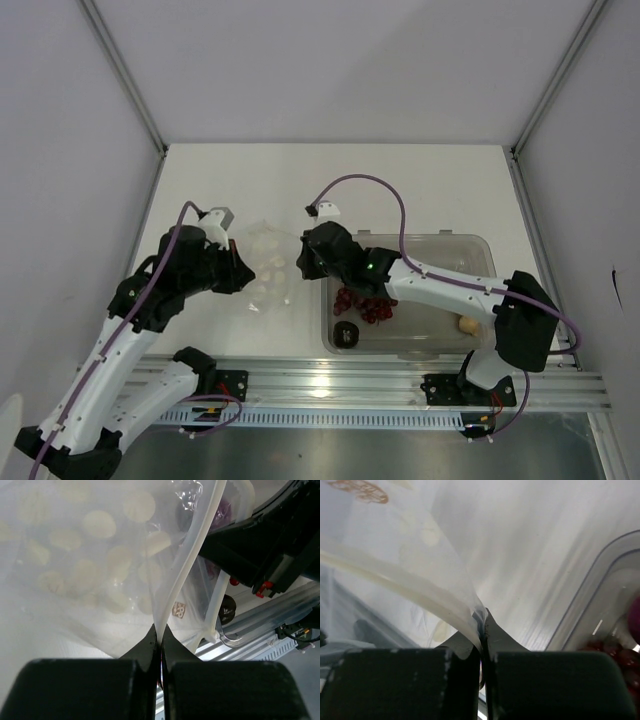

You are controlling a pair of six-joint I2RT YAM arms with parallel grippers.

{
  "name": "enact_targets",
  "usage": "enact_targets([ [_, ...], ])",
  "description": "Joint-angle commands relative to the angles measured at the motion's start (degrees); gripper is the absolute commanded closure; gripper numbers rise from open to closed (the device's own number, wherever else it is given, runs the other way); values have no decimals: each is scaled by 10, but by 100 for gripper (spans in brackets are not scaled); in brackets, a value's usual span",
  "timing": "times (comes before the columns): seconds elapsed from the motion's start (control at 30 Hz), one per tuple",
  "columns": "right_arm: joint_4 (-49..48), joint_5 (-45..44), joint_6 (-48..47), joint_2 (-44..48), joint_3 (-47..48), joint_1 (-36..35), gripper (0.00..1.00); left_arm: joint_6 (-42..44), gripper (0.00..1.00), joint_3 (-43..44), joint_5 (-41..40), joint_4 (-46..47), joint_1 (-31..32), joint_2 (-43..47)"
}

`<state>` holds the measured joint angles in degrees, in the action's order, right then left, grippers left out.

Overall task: Place the food in the zip-top bag and seal the zipper
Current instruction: Open the zipper of the food storage bag at the center of the board, then pick up the fake fruit from the bin.

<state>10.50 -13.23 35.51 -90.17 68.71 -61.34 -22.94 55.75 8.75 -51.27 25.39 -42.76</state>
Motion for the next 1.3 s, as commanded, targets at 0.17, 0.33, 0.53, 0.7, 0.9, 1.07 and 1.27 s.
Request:
enact_targets([
  [0.17,43,-43,-34,-18,27,-10,100,1,99,20,-18,-14,4,8],
  [0.33,46,-17,-50,-32,40,-18,80,-3,100,14,-12,-2,4,-1],
  [0.53,49,-18,-70,1,45,-41,45,-17,100,-8,-42,5,4,-16],
  [0.7,88,-40,-67,72,41,-61,22,-33,100,-14,-69,8,4,-35],
  [0.9,133,-81,-50,188,-14,-69,8,-35,99,-11,-74,18,4,-51],
  [1.07,169,-112,-37,303,-87,-35,3,-32,100,-5,-66,20,4,-60],
  [1.27,183,-56,-20,336,-182,57,2,-29,99,6,-61,16,4,-59],
])
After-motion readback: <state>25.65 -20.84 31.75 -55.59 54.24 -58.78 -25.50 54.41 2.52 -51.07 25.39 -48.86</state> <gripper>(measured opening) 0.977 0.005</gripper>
